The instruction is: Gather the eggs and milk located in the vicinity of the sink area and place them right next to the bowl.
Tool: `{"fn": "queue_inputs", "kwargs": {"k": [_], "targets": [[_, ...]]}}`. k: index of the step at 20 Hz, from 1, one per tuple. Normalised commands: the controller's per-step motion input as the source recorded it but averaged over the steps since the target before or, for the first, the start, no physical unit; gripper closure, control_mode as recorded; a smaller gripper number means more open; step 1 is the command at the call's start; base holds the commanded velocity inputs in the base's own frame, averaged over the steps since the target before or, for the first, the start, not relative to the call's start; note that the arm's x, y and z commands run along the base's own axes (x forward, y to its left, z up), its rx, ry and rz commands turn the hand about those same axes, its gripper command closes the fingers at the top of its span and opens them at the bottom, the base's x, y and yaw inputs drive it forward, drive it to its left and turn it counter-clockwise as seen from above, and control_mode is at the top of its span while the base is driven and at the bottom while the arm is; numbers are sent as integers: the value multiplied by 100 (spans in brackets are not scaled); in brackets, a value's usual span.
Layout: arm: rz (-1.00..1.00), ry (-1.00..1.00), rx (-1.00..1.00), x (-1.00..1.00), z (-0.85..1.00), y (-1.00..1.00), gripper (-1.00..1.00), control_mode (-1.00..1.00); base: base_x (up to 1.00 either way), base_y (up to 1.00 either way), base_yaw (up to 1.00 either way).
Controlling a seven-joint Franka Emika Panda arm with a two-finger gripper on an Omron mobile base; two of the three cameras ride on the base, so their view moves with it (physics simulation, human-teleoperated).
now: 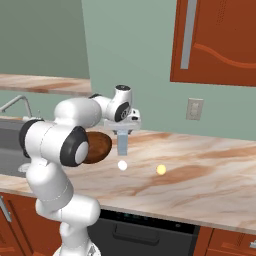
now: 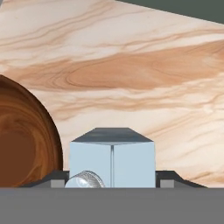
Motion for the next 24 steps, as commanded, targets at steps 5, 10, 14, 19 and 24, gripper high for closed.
{"fn": "queue_inputs", "kwargs": {"k": [5,10,14,19,24], "targets": [[0,2,0,0,-23,5,100,-100,0,0,0],[0,1,0,0,-14,7,100,-100,0,0,0],[0,0,0,0,-14,3,100,-100,0,0,0],[0,2,0,0,-1,0,-100,-100,0,0,0],[0,0,0,0,0,0,-100,-100,0,0,0]]}}
